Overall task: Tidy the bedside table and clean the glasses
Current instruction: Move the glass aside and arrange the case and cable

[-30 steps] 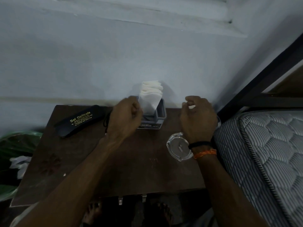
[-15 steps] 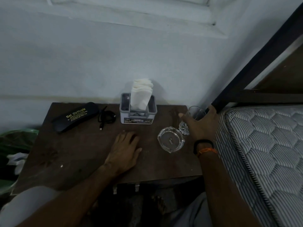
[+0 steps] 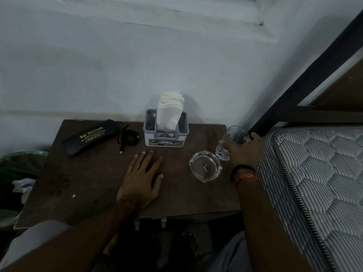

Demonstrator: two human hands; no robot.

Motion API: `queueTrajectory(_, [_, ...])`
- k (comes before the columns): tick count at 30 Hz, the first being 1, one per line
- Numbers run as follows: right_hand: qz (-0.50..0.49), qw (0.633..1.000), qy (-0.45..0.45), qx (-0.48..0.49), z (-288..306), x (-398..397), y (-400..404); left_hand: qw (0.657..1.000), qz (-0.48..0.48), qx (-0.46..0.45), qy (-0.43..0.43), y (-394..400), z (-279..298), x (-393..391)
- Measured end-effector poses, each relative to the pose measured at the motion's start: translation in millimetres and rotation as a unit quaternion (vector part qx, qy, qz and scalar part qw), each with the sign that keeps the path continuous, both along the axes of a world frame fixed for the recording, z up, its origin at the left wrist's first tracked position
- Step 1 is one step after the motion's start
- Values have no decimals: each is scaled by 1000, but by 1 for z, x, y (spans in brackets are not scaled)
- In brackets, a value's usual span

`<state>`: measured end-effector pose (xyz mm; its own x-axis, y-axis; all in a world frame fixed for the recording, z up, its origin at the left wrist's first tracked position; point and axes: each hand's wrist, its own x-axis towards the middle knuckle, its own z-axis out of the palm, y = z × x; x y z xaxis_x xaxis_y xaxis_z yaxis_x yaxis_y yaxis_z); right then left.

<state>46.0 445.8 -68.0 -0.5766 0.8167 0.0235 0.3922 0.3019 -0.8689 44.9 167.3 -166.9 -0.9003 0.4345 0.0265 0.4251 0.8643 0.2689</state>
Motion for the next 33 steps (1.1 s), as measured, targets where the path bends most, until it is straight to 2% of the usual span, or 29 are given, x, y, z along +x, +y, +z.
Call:
queueTrajectory(9, [-7, 1000, 0, -6, -17, -7, 1, 1000, 1, -10, 13, 1, -4, -2])
queueTrajectory(15, [-38, 998, 19, 41, -10, -2, -12, 1000, 1, -14, 21, 1, -5, -2])
queueTrajectory(20, [-8, 990, 57, 126, 14, 12, -21, 999, -1, -22, 24, 1, -5, -2])
queueTrajectory(24, [65, 993, 53, 88, 20, 25, -28, 999, -4, -25, 21, 2, -4, -2])
queueTrajectory(26, [71, 993, 57, 73, 14, 34, -36, 1000, -5, -24, 20, 1, -4, -2])
queueTrajectory(33, [105, 990, 8, 99, -9, 45, -50, 1000, -9, -21, 20, 1, -5, -2])
